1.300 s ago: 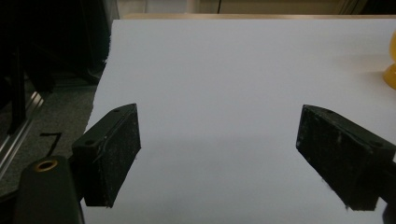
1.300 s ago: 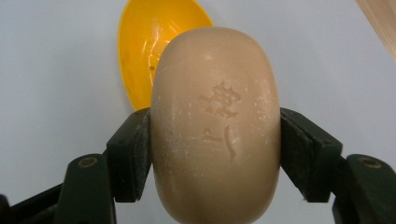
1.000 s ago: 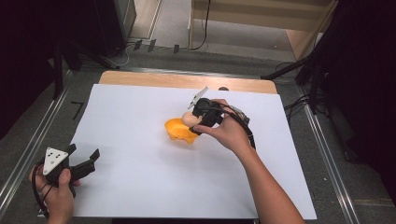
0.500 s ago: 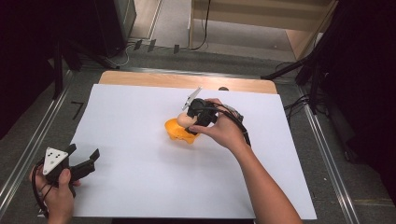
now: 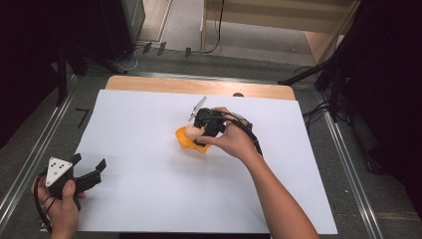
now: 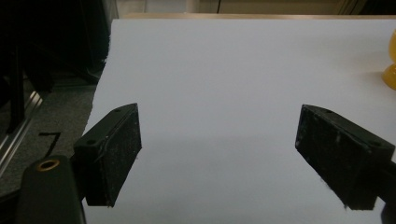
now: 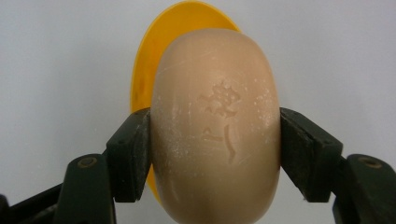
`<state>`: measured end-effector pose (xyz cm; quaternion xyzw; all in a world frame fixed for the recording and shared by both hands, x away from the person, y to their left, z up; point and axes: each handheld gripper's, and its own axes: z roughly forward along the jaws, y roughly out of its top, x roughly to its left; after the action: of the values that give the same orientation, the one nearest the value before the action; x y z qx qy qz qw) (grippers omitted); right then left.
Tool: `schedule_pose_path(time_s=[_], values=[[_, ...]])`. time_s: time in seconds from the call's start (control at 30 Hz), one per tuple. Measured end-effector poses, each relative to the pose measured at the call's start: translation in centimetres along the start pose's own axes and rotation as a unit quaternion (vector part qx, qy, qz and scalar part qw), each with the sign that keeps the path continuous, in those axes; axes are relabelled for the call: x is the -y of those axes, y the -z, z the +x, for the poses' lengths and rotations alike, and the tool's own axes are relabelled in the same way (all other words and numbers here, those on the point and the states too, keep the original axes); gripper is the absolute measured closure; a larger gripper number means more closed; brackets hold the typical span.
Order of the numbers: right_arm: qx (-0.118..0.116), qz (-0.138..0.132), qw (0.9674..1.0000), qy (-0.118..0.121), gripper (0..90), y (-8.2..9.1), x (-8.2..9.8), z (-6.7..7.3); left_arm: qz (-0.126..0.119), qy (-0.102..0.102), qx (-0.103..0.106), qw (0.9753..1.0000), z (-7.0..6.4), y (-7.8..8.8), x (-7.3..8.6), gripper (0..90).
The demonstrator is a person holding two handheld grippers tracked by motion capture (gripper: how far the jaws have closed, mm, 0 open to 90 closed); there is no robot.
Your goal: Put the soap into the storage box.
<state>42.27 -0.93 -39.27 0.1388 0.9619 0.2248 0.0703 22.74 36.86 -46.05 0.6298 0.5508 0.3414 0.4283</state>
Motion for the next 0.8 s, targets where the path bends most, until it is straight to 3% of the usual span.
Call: schedule_pose_path(time_s=[0.47,0.5,0.67,0.8], values=[[-0.009,-0.003,1.0,0.002,32.6,-0.3,-0.3,0.0,0.0,0.0,0.001,1.0,0.0,0.0,0.0,15.1],[-0.017,-0.009,0.9998,-0.003,32.0,-0.1,-0.2,0.0,0.0,0.001,0.001,1.0,0.0,0.0,0.0,15.1],[-0.008,-0.038,0.9991,-0.015,32.0,1.3,-0.1,-0.3,0.0,0.001,0.001,1.0,0.0,0.0,0.0,15.2],[-0.002,-0.033,0.9993,-0.017,32.0,1.9,0.3,-0.3,0.0,0.001,0.001,1.0,0.0,0.0,0.0,15.2]])
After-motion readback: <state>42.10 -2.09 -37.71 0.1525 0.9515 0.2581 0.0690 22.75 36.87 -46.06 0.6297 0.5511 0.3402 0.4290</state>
